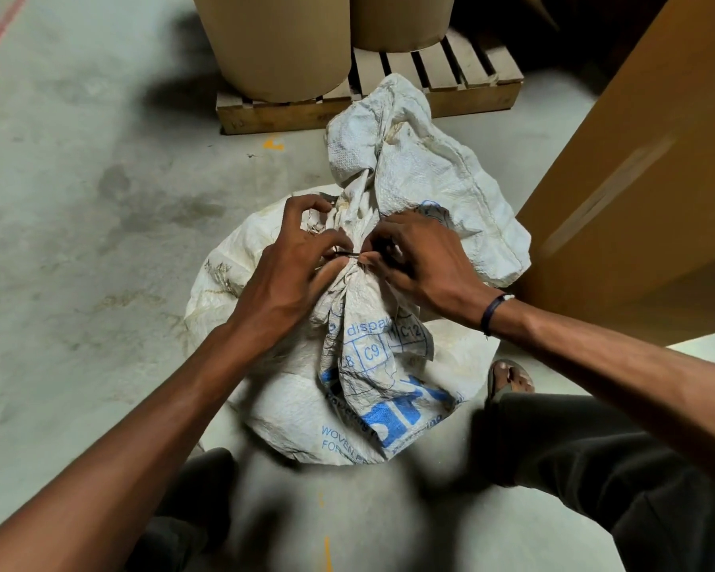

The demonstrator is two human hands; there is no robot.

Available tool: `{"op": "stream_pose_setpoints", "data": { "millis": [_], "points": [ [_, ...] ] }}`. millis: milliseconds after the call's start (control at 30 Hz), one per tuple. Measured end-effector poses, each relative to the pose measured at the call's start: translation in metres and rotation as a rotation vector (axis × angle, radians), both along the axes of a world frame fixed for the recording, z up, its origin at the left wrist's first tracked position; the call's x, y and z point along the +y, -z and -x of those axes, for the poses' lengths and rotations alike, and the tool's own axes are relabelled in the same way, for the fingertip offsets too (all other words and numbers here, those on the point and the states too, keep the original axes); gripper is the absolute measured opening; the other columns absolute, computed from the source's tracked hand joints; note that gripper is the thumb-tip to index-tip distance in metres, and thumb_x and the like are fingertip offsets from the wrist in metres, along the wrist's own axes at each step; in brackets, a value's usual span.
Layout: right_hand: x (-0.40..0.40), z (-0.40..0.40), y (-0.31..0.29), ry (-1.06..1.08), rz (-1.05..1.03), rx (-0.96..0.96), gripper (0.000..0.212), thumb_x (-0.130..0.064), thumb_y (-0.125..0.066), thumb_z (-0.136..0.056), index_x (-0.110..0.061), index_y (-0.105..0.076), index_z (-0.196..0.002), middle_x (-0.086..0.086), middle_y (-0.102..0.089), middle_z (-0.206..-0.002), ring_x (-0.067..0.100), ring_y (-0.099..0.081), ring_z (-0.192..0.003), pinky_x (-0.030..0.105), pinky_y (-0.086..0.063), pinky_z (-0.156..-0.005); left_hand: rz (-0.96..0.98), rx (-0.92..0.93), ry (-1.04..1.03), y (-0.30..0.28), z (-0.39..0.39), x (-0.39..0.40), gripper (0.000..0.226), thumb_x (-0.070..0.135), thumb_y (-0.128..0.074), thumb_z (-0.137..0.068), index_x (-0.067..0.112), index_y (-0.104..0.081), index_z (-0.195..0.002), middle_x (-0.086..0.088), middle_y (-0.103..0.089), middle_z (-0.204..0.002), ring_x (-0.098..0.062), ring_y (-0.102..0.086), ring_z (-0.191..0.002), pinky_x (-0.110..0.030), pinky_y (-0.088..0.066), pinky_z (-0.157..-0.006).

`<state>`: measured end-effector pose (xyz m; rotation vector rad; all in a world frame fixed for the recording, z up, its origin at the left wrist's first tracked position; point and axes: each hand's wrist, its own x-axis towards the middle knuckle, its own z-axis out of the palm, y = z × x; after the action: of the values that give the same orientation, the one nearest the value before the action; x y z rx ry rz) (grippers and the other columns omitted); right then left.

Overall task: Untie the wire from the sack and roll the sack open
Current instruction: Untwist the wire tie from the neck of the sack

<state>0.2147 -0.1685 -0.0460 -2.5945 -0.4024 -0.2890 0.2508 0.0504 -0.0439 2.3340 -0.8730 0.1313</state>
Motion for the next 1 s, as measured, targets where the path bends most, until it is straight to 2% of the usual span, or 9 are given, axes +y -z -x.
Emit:
{"op": "stream_pose_setpoints", "data": {
  "millis": [133,233,367,467,600,667,767,867,1000],
  "points": [
    [0.003,0.002,-0.001,-0.033,-0.066,0.008,0.028,-0.047,-0.057,-0.102,-0.024,-0.070,-0.092,-0.008,-0.064,-0.085,0.017,-0.056,-0.083,0.044,-0.049,-0.069,-0.066,-0.078,-0.035,-0.003,0.004,-0.001,0.009,0.031,-0.068,-0.097,0.023,-0.071,-0.101,-0.001,-0.041,-0.142,-0.001,-0.047,-0.077,-0.027,-0.037,-0.065],
    [0.004,0.002,0.002,-0.038,-0.130,0.015,0.029,-0.047,-0.058,-0.101,-0.023,-0.071,-0.094,-0.007,-0.066,-0.086,0.017,-0.058,-0.082,0.044,-0.049,-0.071,-0.068,-0.028,-0.057,-0.006,0.003,-0.001,0.003,0.028,-0.069,-0.094,0.025,-0.069,-0.094,0.002,-0.041,-0.135,-0.003,-0.045,-0.072,-0.027,-0.035,-0.063],
    [0.002,-0.003,0.004,-0.067,-0.128,0.005,0.031,-0.051,-0.058,-0.102,-0.024,-0.073,-0.097,-0.009,-0.068,-0.090,0.016,-0.060,-0.085,0.046,-0.051,-0.071,0.079,0.251,-0.134,-0.007,-0.008,0.001,0.010,0.015,-0.078,-0.086,0.022,-0.075,-0.092,-0.002,-0.044,-0.125,0.002,-0.049,-0.086,-0.013,-0.039,-0.074],
    [-0.002,-0.006,0.002,-0.054,-0.158,-0.020,0.030,-0.050,-0.062,-0.102,-0.024,-0.075,-0.096,-0.010,-0.070,-0.090,0.013,-0.062,-0.085,0.044,-0.052,-0.071,0.172,0.460,-0.196,-0.011,-0.017,0.008,0.015,0.015,-0.082,-0.084,0.024,-0.077,-0.094,-0.009,-0.051,-0.125,-0.006,-0.053,-0.090,-0.007,-0.040,-0.079],
    [-0.001,-0.005,0.003,-0.069,-0.153,-0.029,0.031,-0.050,-0.062,-0.101,-0.023,-0.077,-0.097,-0.008,-0.071,-0.090,0.015,-0.063,-0.087,0.045,-0.052,-0.070,0.029,0.382,-0.152,-0.013,-0.012,0.009,0.012,0.028,-0.085,-0.082,0.025,-0.077,-0.091,0.000,-0.046,-0.116,0.003,-0.048,-0.086,-0.002,-0.036,-0.077],
    [0.000,-0.004,0.004,-0.070,-0.153,-0.022,0.032,-0.051,-0.062,-0.100,-0.023,-0.077,-0.097,-0.007,-0.071,-0.091,0.015,-0.064,-0.087,0.045,-0.052,-0.070,0.026,0.322,-0.151,-0.011,-0.007,0.004,0.011,0.025,-0.084,-0.083,0.020,-0.077,-0.090,-0.001,-0.045,-0.113,0.003,-0.047,-0.084,-0.004,-0.034,-0.075],
    [0.001,-0.005,0.002,-0.074,-0.196,0.007,0.025,-0.047,-0.069,-0.099,-0.025,-0.079,-0.096,-0.011,-0.072,-0.089,0.011,-0.064,-0.085,0.043,-0.052,-0.070,0.171,0.460,-0.169,-0.012,-0.010,0.004,0.008,0.016,-0.081,-0.085,0.020,-0.075,-0.086,0.002,-0.054,-0.097,0.001,-0.047,-0.071,-0.010,-0.039,-0.067],
    [0.001,-0.008,0.000,-0.081,-0.243,0.028,0.020,-0.044,-0.074,-0.097,-0.025,-0.080,-0.095,-0.013,-0.073,-0.088,0.007,-0.066,-0.083,0.041,-0.053,-0.070,0.360,0.721,-0.137,-0.015,-0.012,0.008,0.006,0.012,-0.075,-0.091,0.014,-0.072,-0.086,0.007,-0.058,-0.061,0.000,-0.044,-0.049,-0.017,-0.037,-0.051],
    [-0.001,-0.013,-0.004,-0.075,-0.260,0.025,0.024,-0.048,-0.073,-0.095,-0.025,-0.080,-0.095,-0.014,-0.073,-0.087,0.004,-0.066,-0.083,0.041,-0.054,-0.069,0.660,0.978,-0.201,-0.006,-0.006,0.007,0.006,0.015,-0.076,-0.084,0.018,-0.071,-0.086,0.000,-0.055,-0.069,-0.006,-0.042,-0.058,-0.019,-0.022,-0.049]
  ]
}}
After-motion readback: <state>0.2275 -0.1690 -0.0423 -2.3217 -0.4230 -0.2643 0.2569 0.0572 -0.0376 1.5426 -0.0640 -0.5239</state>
